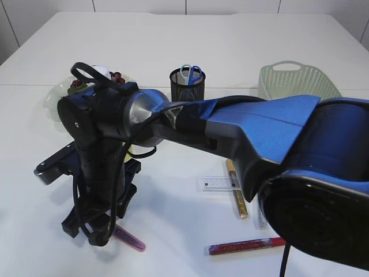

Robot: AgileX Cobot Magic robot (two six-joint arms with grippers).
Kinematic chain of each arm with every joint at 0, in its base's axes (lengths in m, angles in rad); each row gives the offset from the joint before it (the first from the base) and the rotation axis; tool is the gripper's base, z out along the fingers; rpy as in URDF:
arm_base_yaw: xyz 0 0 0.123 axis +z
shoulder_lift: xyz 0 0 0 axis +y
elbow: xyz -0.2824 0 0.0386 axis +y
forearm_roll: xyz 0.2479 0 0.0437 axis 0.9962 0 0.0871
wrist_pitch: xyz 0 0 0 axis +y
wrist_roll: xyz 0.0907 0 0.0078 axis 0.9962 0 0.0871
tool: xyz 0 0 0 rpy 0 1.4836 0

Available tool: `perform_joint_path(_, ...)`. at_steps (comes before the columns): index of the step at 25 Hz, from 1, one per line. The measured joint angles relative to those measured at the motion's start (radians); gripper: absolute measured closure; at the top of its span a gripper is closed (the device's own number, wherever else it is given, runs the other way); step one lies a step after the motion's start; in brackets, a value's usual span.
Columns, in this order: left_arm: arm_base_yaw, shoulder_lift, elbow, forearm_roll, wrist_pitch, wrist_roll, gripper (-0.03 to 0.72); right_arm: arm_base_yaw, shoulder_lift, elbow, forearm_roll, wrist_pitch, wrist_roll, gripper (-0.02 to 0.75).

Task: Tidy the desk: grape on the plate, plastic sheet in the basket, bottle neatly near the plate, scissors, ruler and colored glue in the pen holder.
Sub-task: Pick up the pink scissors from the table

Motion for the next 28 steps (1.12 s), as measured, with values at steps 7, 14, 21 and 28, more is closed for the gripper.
perform_joint_path(7, 0.000, 0.000, 0.000, 0.000, 0.002, 0.000, 0.253, 0.000, 0.000, 0.000, 0.000, 0.000, 0.000, 0.339)
perform_joint_path(14, 0.000, 0.000, 0.000, 0.000, 0.002, 0.000, 0.253, 0.000, 0.013, -0.002, 0.000, -0.002, 0.002, 0.339)
perform_joint_path(21, 0.000, 0.000, 0.000, 0.000, 0.002, 0.000, 0.253, 0.000, 0.015, -0.004, 0.000, -0.004, 0.004, 0.365)
perform_joint_path(28, 0.000, 0.000, 0.000, 0.000, 0.002, 0.000, 0.253, 0.000, 0.015, -0.004, 0.002, -0.004, 0.007, 0.520)
